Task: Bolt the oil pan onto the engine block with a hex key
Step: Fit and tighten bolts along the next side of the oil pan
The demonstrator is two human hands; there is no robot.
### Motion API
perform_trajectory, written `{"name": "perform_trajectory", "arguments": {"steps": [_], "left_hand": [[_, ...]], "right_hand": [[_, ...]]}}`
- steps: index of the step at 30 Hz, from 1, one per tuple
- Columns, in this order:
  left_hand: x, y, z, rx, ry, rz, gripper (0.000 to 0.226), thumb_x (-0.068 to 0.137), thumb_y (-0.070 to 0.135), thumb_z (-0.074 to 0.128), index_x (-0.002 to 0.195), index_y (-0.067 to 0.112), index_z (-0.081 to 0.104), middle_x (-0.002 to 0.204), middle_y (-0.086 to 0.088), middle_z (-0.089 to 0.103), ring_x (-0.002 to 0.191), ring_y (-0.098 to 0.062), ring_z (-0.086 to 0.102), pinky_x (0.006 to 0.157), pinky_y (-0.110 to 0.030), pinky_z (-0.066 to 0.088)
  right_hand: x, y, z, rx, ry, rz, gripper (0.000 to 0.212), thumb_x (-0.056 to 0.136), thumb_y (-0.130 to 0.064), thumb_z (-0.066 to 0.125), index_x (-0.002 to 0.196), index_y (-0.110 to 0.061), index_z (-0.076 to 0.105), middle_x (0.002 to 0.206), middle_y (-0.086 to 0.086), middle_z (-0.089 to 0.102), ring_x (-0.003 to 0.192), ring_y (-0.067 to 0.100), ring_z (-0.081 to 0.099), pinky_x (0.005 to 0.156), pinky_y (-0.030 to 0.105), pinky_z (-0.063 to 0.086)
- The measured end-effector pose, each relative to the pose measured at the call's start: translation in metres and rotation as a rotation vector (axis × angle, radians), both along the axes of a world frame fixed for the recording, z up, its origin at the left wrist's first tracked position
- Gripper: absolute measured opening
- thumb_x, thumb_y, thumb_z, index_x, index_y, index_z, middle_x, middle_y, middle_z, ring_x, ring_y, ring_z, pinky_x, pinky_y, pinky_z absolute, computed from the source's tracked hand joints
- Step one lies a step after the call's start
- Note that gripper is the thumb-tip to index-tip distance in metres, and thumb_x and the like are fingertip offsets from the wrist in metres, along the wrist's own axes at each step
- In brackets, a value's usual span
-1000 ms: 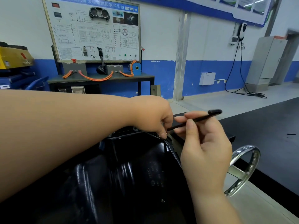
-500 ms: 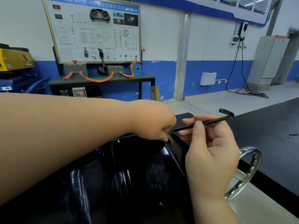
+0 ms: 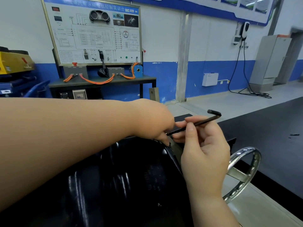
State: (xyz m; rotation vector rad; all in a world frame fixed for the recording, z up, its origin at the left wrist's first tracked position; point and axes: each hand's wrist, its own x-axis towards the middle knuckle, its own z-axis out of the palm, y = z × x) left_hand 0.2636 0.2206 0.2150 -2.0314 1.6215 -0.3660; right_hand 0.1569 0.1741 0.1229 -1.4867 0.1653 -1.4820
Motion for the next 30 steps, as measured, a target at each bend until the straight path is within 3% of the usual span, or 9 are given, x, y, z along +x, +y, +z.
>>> {"name": "perform_trajectory", "arguments": {"steps": [3,8,14,23,30], "left_hand": [[0.0020,0.0008,0.0014,0.000,0.042,0.000,0.045,0.088,0.058,0.046,0.090,0.017,0.064,0.062,0.007,0.047,0.058,-0.012,0.046,0.062,-0.030,0.049],[0.0019,0.0015,0.0029,-0.046,0.136,-0.008,0.034,0.085,0.053,0.054,0.087,0.020,0.063,0.061,0.008,0.048,0.055,-0.003,0.040,0.065,-0.027,0.045],[0.0052,0.0023,0.0027,-0.057,0.257,-0.012,0.023,0.085,0.045,0.060,0.089,0.023,0.065,0.070,0.006,0.057,0.062,-0.006,0.046,0.071,-0.029,0.048],[0.0065,0.0057,0.0047,-0.048,0.351,-0.006,0.013,0.088,0.038,0.059,0.096,0.029,0.064,0.073,0.013,0.053,0.068,-0.002,0.048,0.062,-0.015,0.037],[0.0066,0.0079,0.0049,-0.068,0.369,0.000,0.006,0.086,0.037,0.061,0.090,0.032,0.062,0.077,0.009,0.058,0.073,-0.006,0.052,0.065,-0.021,0.041]], "right_hand": [[0.0008,-0.0001,-0.0007,-0.008,0.015,0.044,0.019,0.088,-0.014,0.049,0.085,-0.030,0.059,0.080,-0.008,0.071,0.069,0.010,0.069,0.064,0.019,0.053],[-0.0002,-0.0007,-0.0007,-0.002,0.009,0.067,0.021,0.087,-0.012,0.048,0.084,-0.030,0.058,0.080,-0.008,0.071,0.068,0.010,0.068,0.064,0.018,0.053],[-0.0012,-0.0002,-0.0001,0.050,-0.014,0.088,0.018,0.086,-0.011,0.048,0.083,-0.025,0.059,0.077,-0.003,0.071,0.064,0.013,0.067,0.062,0.020,0.053],[-0.0019,-0.0012,0.0000,0.087,0.006,0.044,0.016,0.084,-0.015,0.048,0.080,-0.027,0.058,0.076,-0.005,0.070,0.059,0.010,0.065,0.061,0.018,0.051],[-0.0007,-0.0014,-0.0005,0.038,0.060,0.062,0.019,0.084,-0.014,0.048,0.080,-0.030,0.057,0.075,-0.009,0.070,0.061,0.010,0.067,0.062,0.019,0.053]]}}
